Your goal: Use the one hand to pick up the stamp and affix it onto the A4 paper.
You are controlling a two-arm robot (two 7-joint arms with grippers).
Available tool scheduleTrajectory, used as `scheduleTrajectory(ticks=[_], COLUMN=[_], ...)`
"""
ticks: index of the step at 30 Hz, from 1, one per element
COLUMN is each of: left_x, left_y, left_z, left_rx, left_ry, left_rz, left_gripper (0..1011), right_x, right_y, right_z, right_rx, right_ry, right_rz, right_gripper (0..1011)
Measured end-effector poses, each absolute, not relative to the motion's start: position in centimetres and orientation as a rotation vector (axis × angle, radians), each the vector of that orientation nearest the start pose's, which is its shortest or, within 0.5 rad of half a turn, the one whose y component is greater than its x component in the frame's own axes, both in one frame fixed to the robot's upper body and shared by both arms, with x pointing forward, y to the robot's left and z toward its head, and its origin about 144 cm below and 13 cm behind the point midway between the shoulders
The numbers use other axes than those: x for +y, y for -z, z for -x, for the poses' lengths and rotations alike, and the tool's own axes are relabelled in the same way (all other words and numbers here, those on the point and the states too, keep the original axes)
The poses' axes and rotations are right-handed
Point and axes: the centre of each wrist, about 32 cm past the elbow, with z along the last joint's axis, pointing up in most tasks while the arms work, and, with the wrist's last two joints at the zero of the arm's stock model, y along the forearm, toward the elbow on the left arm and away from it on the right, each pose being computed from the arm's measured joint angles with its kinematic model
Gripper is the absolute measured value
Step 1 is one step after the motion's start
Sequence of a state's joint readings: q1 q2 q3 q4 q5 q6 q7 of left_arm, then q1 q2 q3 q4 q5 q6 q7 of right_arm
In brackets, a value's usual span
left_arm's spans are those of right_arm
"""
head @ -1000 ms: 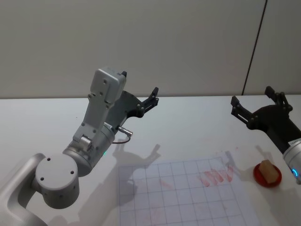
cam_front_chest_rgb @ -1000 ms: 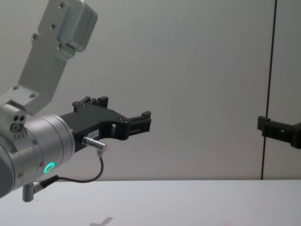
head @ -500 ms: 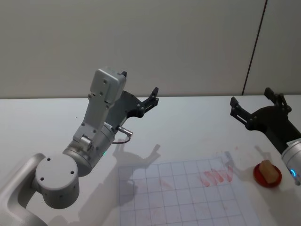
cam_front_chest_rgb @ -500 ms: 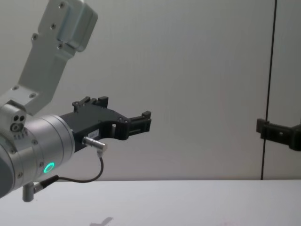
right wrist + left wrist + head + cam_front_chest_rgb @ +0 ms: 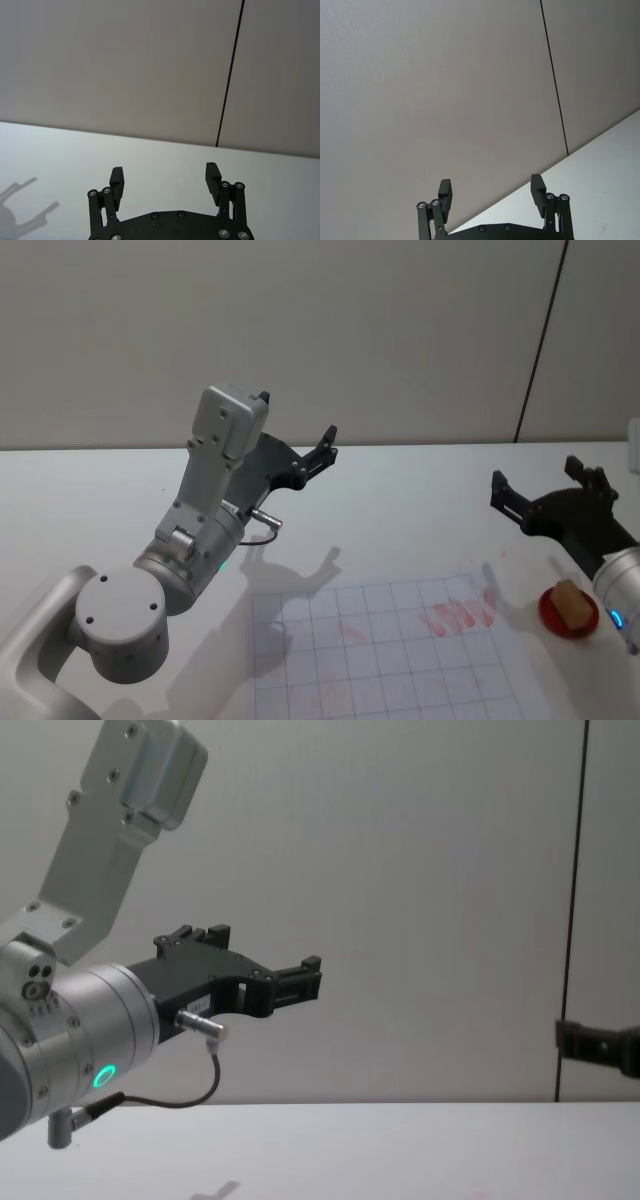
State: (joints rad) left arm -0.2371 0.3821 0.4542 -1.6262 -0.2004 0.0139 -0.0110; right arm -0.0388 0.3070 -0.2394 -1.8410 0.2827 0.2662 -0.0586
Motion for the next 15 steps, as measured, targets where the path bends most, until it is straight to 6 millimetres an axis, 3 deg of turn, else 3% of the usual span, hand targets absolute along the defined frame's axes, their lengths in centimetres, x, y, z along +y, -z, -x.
scheduleTrajectory(ticks=[15], left_x=[19.8], left_y=[-120.4], left_z=[-49.2], left_rx=[-0.268], left_ry=[-1.124], left_rz=[-0.061], left_gripper=[1001], right_x=[-23.0], right_y=[-120.6], right_z=[-41.5], right_rx=[0.166], right_ry=[1.398], right_rz=[0.282], right_gripper=[1001])
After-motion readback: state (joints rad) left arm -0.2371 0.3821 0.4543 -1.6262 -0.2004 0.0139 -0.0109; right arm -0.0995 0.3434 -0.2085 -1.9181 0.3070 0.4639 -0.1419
